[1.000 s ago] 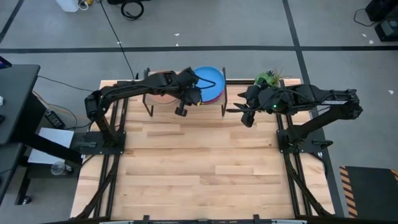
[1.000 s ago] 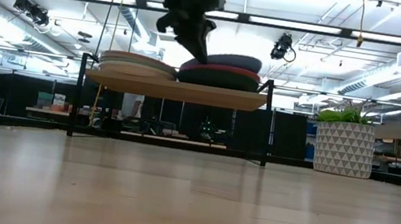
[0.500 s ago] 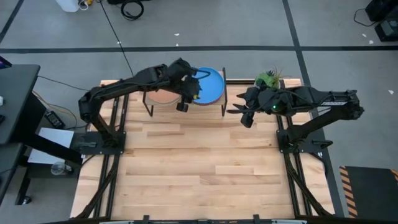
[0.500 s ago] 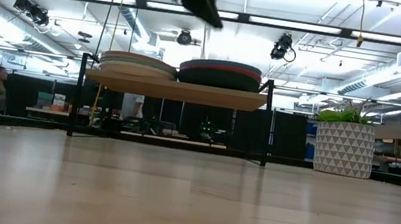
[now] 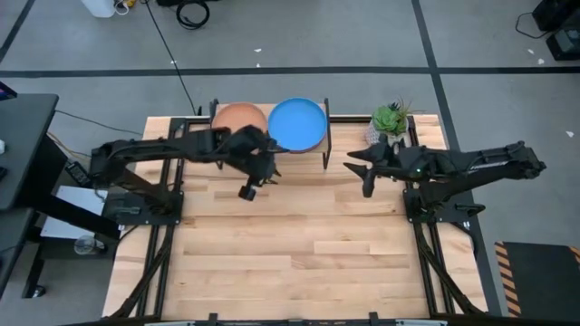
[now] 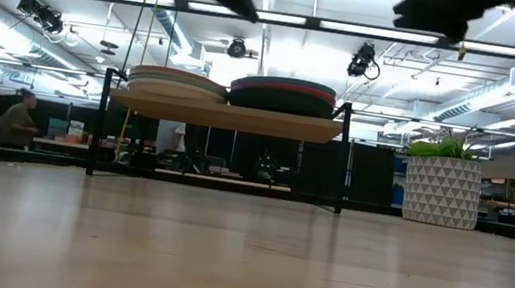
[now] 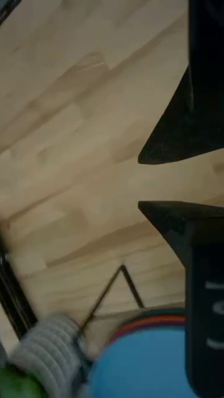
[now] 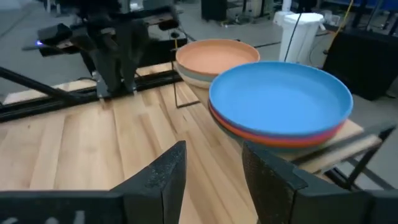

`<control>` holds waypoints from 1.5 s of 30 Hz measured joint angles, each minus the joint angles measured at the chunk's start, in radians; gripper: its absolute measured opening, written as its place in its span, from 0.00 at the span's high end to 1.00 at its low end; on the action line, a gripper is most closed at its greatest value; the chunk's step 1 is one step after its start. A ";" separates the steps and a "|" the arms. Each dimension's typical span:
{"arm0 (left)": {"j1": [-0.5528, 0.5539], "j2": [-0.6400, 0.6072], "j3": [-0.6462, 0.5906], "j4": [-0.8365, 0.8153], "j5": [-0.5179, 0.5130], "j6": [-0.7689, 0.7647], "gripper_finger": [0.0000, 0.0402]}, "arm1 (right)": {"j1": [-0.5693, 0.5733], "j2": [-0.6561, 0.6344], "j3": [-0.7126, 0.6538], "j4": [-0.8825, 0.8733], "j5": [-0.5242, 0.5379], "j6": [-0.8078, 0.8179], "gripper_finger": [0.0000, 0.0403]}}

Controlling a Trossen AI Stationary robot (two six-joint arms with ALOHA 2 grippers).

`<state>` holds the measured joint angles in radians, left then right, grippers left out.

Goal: Place and stack plates onto a shelf
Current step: Return to Home Position

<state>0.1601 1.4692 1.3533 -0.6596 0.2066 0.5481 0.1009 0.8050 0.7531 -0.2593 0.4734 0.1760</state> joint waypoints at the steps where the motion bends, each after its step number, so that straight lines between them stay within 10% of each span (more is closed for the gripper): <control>1: -0.009 -0.032 -0.050 0.039 -0.010 -0.021 0.73 | -0.001 -0.027 -0.028 0.011 0.000 0.008 0.60; 25: -0.454 -0.649 -0.971 0.797 -0.555 -0.392 0.75 | 0.002 -0.427 -0.512 0.314 -0.043 0.052 0.60; 33: -0.502 -0.790 -1.229 1.058 -0.635 -0.287 0.75 | 0.001 -0.545 -0.682 0.452 -0.020 0.055 0.60; 45: -0.531 -1.226 -1.344 0.911 -0.544 -0.264 0.88 | 0.002 -0.764 -0.674 0.292 -0.028 0.003 0.60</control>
<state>-0.3706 0.2435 0.0090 0.2509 -0.3378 0.2837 0.1024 0.0409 0.0793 0.0324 0.4458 0.1789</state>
